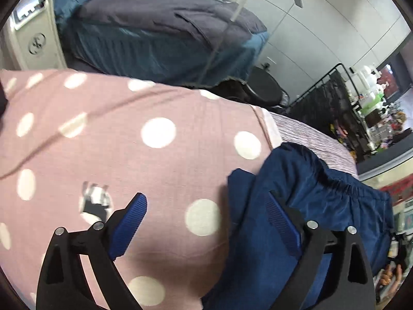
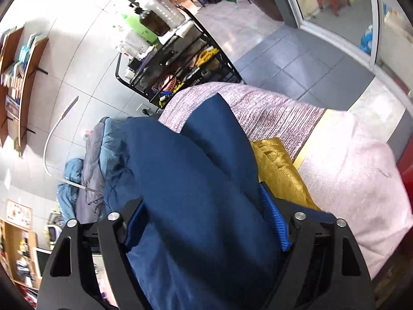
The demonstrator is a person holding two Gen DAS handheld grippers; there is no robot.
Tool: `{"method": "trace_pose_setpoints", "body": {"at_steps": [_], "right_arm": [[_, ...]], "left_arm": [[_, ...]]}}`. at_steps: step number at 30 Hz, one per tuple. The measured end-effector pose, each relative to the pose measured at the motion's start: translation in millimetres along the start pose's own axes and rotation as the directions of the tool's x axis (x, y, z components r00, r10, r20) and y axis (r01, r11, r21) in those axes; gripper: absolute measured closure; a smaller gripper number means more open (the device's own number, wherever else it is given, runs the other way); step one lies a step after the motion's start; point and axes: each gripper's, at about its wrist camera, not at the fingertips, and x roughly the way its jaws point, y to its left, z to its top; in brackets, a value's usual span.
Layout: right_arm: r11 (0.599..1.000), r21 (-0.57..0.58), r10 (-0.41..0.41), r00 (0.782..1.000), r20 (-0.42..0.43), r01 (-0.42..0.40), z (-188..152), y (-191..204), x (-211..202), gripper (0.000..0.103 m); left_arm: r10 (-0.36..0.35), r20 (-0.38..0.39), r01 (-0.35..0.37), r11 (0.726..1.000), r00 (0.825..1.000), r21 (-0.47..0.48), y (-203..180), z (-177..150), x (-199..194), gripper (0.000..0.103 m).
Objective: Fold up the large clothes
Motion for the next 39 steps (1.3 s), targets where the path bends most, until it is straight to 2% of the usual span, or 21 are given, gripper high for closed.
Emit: {"method": "trace_pose_setpoints", "body": {"at_steps": [3, 5, 7, 9, 11, 13, 14, 16, 18, 20, 21, 22, 25, 26, 28, 31, 34, 36, 39], "right_arm": [[0.992, -0.108, -0.065, 0.995, 0.075, 0.073, -11.6, 32.5, -23.6, 0.022], [0.966, -0.196, -0.139, 0.979, 0.148, 0.167, -22.9, 61.3, -43.7, 0.018], [0.933, -0.279, -0.174, 0.963, 0.208, 0.228, -39.1, 87.7, -60.5, 0.012], [0.898, -0.351, -0.191, 0.954, 0.232, 0.265, -61.2, 112.8, -72.0, 0.007], [0.870, -0.419, -0.192, 0.961, 0.197, 0.260, -87.6, 135.4, -73.4, 0.006], [0.826, -0.507, -0.229, 0.968, 0.100, 0.248, -122.4, 161.2, -61.4, 0.006], [0.802, -0.542, -0.254, 0.965, 0.069, 0.250, -138.6, 171.4, -55.9, 0.006], [0.767, -0.588, -0.284, 0.958, 0.051, 0.258, -168.6, 186.9, -51.3, 0.006], [0.731, -0.633, -0.300, 0.953, 0.035, 0.253, -196.0, 198.4, -50.3, 0.006], [0.675, -0.682, -0.342, 0.938, 0.050, 0.283, -218.3, 206.1, -49.2, 0.006], [0.629, -0.709, -0.386, 0.920, 0.072, 0.320, -232.5, 207.4, -47.7, 0.006], [0.599, -0.724, -0.417, 0.905, 0.083, 0.342, -240.9, 206.5, -46.0, 0.006], [0.550, -0.740, -0.478, 0.872, 0.100, 0.387, -255.8, 198.1, -41.5, 0.006], [0.541, -0.735, -0.499, 0.859, 0.111, 0.409, -257.4, 193.5, -42.6, 0.006], [0.552, -0.718, -0.513, 0.851, 0.107, 0.424, -255.3, 186.1, -44.2, 0.006], [0.618, -0.669, -0.512, 0.857, 0.055, 0.412, -245.6, 174.9, -48.4, 0.006], [0.654, -0.642, -0.501, 0.865, 0.029, 0.401, -239.0, 173.4, -49.6, 0.006], [0.646, -0.649, -0.501, 0.865, 0.036, 0.401, -237.0, 176.1, -48.4, 0.006], [0.608, -0.678, -0.515, 0.855, 0.058, 0.413, -238.4, 183.6, -43.8, 0.006]], "left_arm": [[0.017, 0.026, -0.019, 0.997, 1.000, 0.069, -16.9, -7.0, -20.9, 0.006], [0.009, 0.051, -0.016, 0.988, 0.999, 0.152, -33.6, -14.3, -36.5, 0.006], [0.009, 0.088, -0.029, 0.971, 0.996, 0.238, -55.8, -21.2, -50.6, 0.006], [0.008, 0.126, -0.052, 0.937, 0.992, 0.346, -81.9, -34.4, -65.0, 0.006], [0.013, 0.114, -0.063, 0.894, 0.993, 0.445, -106.6, -49.4, -69.0, 0.006], [0.017, 0.090, -0.060, 0.864, 0.996, 0.500, -119.6, -64.5, -67.9, 0.006], [0.024, 0.063, -0.055, 0.842, 0.998, 0.537, -128.3, -76.2, -65.6, 0.006], [0.032, -0.006, -0.023, 0.821, 0.999, 0.570, -137.6, -92.8, -59.3, 0.006], [0.023, -0.071, 0.022, 0.815, 0.997, 0.579, -139.8, -103.8, -53.5, 0.006], [0.015, -0.123, 0.060, 0.810, 0.992, 0.584, -145.2, -111.6, -52.2, 0.006], [0.011, -0.134, 0.071, 0.804, 0.991, 0.590, -147.8, -113.9, -52.9, 0.006], [0.018, -0.137, 0.069, 0.794, 0.990, 0.603, -151.3, -116.9, -53.2, 0.006], [0.050, -0.134, 0.049, 0.767, 0.990, 0.640, -159.0, -121.9, -53.4, 0.006], [0.057, -0.136, 0.045, 0.760, 0.989, 0.649, -160.9, -123.5, -53.8, 0.006], [0.067, -0.141, 0.045, 0.742, 0.988, 0.669, -164.9, -128.1, -53.6, 0.006], [0.084, -0.147, 0.043, 0.717, 0.986, 0.696, -171.0, -133.1, -54.0, 0.006], [0.088, -0.141, 0.039, 0.703, 0.986, 0.710, -174.1, -133.7, -56.5, 0.006], [0.084, -0.133, 0.037, 0.700, 0.988, 0.713, -175.7, -133.2, -58.3, 0.006], [0.099, -0.129, 0.023, 0.700, 0.987, 0.714, -174.9, -131.9, -56.6, 0.006]]}}
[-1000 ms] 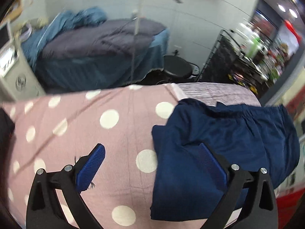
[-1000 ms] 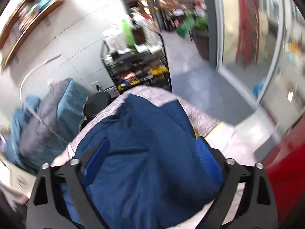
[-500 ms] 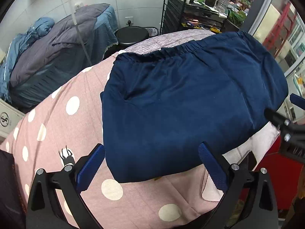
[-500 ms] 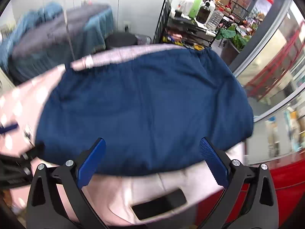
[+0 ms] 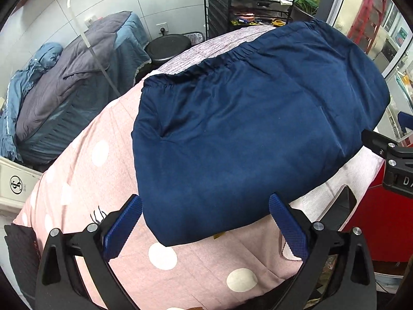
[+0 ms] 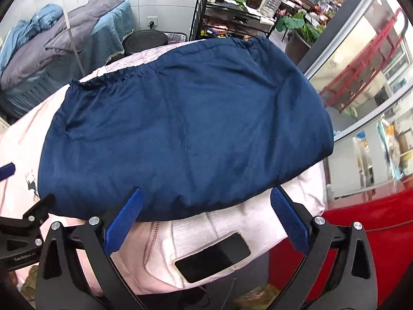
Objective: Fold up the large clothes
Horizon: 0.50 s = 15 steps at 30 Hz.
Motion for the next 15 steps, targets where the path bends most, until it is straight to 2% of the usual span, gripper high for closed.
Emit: {"method": "trace_pose_setpoints", "body": {"at_steps": [15], "right_arm": [[0.999, -0.043, 0.001, 0.999, -0.034, -0.002, 8.7, 5.6, 15.1, 0.006]], "left_arm": [[0.005, -0.055, -0.005, 1.000, 0.998, 0.000, -1.4, 1.9, 12.8, 0.006]]}}
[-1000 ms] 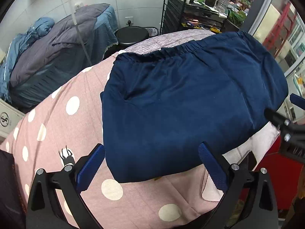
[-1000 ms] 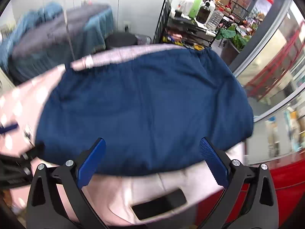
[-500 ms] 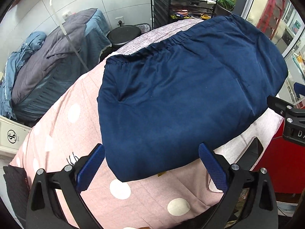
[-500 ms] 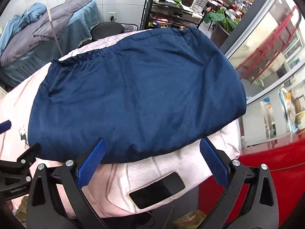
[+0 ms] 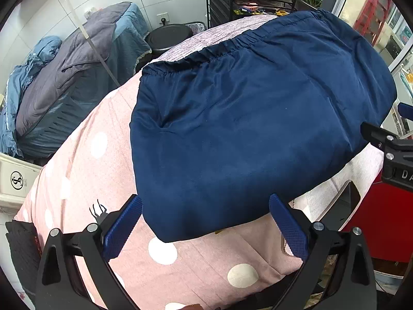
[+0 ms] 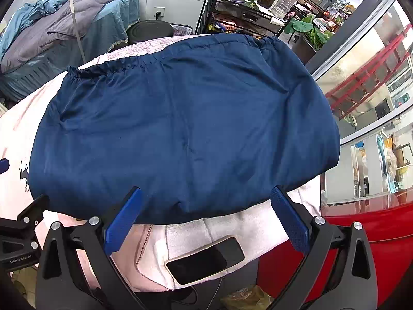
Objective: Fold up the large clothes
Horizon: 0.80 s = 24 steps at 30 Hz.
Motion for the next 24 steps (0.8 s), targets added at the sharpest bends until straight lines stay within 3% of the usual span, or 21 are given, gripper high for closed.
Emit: {"method": "trace_pose_setpoints", "body": {"at_steps": [24], "right_arm": [[1.000, -0.006, 0.002, 1.000, -0.009, -0.002, -1.0, -0.7, 2.6, 0.006]], "left_arm": [[-0.020, -0.029, 0.020, 1.000, 0.999, 0.006, -8.7, -0.4, 4.8, 0.006]]}}
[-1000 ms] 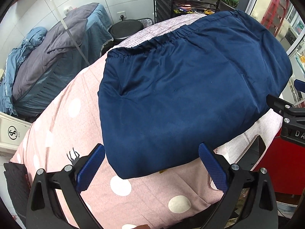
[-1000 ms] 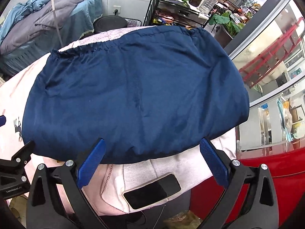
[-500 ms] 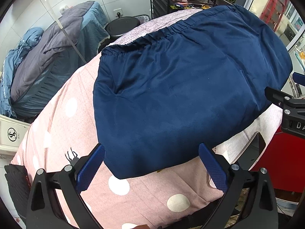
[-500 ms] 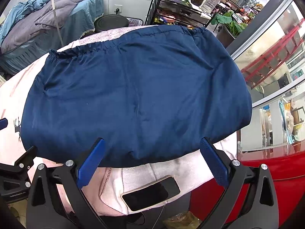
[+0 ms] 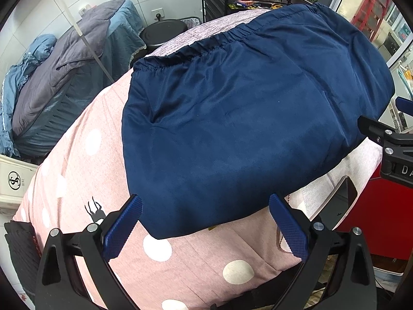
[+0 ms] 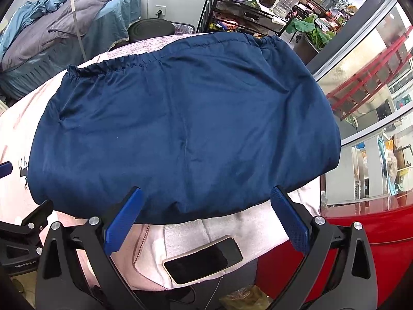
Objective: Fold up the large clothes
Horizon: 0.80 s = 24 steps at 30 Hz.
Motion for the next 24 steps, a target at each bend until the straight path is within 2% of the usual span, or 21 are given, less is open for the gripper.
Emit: {"method": "trace_pose_setpoints", "body": {"at_steps": [10, 24], "right_arm": [[1.000, 0.013, -0.008, 1.000, -0.008, 0.008, -2.8, -2.9, 1.2, 0.006], [1.000, 0.010, -0.012, 1.000, -0.011, 0.012, -2.7, -2.1, 1.9, 0.006]], "left_arm": [[-0.046, 0.040, 0.046, 0.999, 0.998, 0.003, -2.0, -1.7, -3.9, 0.006], [0.015, 0.012, -0.015, 0.999, 1.000, 0.029, -4.6, -2.0, 1.0, 0.006]]}}
